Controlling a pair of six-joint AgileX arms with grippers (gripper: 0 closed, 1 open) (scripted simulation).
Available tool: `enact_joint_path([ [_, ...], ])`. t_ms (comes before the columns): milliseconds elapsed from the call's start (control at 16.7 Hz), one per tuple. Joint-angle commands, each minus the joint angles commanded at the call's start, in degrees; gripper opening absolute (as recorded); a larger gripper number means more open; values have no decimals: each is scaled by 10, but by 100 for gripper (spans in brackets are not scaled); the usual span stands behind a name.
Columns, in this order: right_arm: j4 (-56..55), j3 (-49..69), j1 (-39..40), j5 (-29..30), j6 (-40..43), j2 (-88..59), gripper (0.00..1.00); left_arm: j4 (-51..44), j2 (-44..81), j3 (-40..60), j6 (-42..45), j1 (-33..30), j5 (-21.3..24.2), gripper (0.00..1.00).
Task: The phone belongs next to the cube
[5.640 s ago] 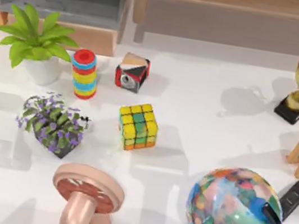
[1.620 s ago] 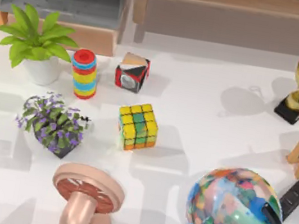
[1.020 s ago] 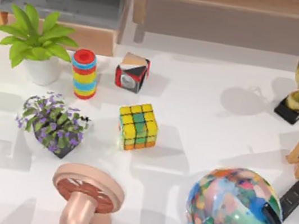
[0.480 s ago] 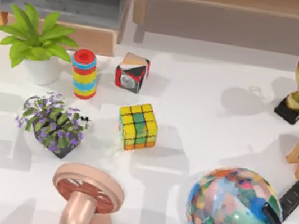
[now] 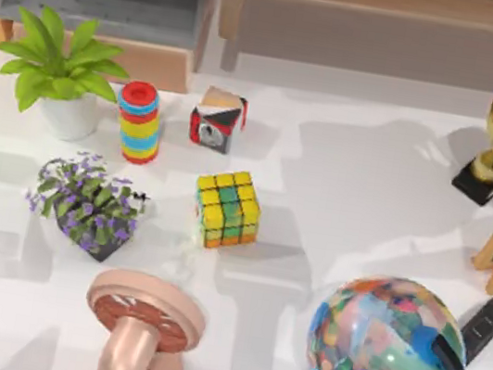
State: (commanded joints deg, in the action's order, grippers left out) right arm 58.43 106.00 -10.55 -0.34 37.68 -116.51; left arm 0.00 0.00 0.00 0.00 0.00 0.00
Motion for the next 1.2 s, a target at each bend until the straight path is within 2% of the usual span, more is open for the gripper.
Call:
enact_joint_path([
  [720,38,22,284,3,-427,3,0,0,0,0,0,0,0,100],
  [960,57,-1,347,4,-551,-29,0,0,0,0,0,0,0,100],
  [1200,75,-29,383,5,-641,-63,0,0,0,0,0,0,0,100],
])
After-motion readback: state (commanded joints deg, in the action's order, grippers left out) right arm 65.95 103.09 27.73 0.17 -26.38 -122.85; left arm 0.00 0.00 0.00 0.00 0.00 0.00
